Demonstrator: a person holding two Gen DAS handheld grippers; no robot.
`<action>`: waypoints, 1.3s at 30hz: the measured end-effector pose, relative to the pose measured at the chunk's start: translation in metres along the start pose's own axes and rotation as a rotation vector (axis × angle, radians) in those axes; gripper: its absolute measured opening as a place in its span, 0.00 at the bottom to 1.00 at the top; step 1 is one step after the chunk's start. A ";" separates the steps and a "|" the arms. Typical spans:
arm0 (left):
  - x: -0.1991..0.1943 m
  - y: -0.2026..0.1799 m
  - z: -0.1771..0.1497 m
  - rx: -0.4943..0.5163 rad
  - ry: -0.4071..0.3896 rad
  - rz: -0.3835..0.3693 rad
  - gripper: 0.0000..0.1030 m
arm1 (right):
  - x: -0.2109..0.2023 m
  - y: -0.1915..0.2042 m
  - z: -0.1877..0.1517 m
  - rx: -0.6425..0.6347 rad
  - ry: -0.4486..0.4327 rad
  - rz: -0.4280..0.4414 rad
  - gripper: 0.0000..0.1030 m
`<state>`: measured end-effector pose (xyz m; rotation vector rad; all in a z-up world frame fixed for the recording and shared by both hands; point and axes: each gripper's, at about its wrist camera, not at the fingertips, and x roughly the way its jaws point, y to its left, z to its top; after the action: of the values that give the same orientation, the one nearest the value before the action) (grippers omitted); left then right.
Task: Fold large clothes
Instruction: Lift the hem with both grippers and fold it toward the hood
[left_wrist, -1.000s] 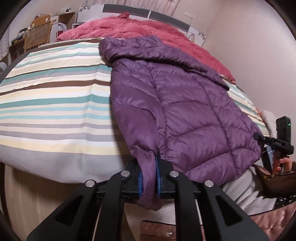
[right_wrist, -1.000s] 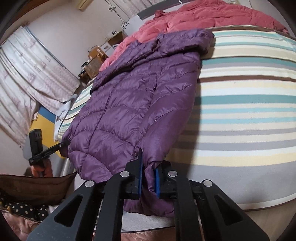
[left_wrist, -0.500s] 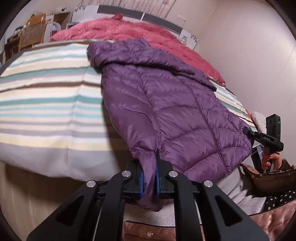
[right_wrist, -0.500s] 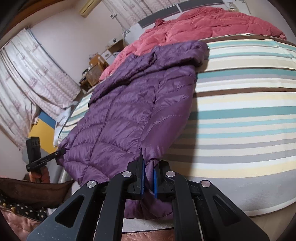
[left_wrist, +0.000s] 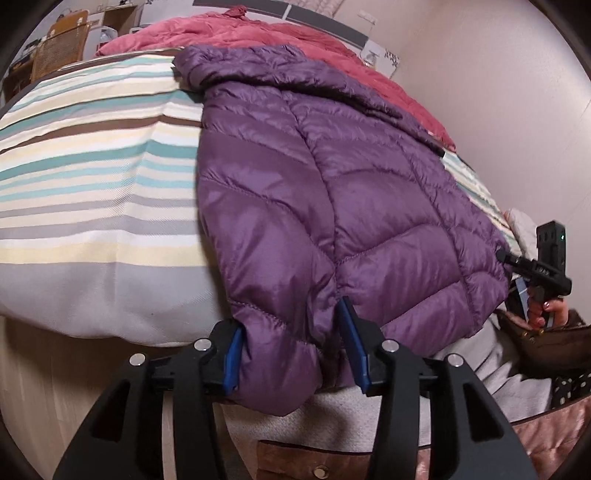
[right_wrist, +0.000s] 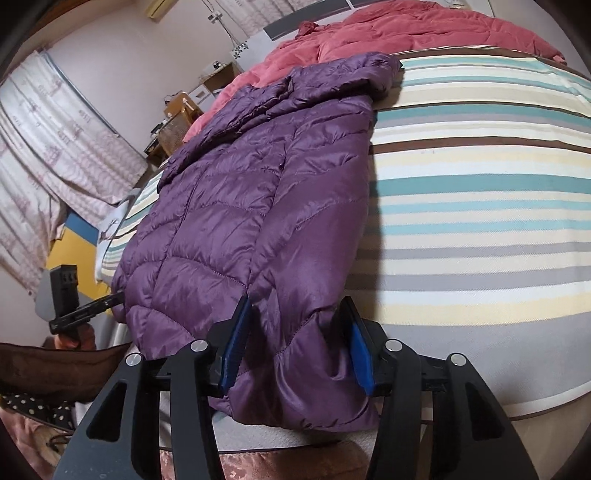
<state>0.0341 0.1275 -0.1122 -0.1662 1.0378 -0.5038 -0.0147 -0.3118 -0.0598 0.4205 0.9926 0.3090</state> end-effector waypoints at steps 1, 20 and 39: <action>0.001 0.000 -0.001 0.003 0.002 -0.001 0.44 | 0.000 0.000 -0.001 0.003 0.006 0.009 0.47; -0.096 -0.018 0.015 -0.045 -0.235 -0.139 0.06 | -0.060 0.029 0.005 -0.081 -0.093 0.317 0.06; -0.113 0.002 0.086 -0.176 -0.366 -0.266 0.07 | -0.092 0.008 0.077 0.036 -0.305 0.479 0.06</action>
<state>0.0627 0.1743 0.0185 -0.5383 0.7023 -0.5960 0.0037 -0.3604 0.0484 0.7168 0.5903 0.6384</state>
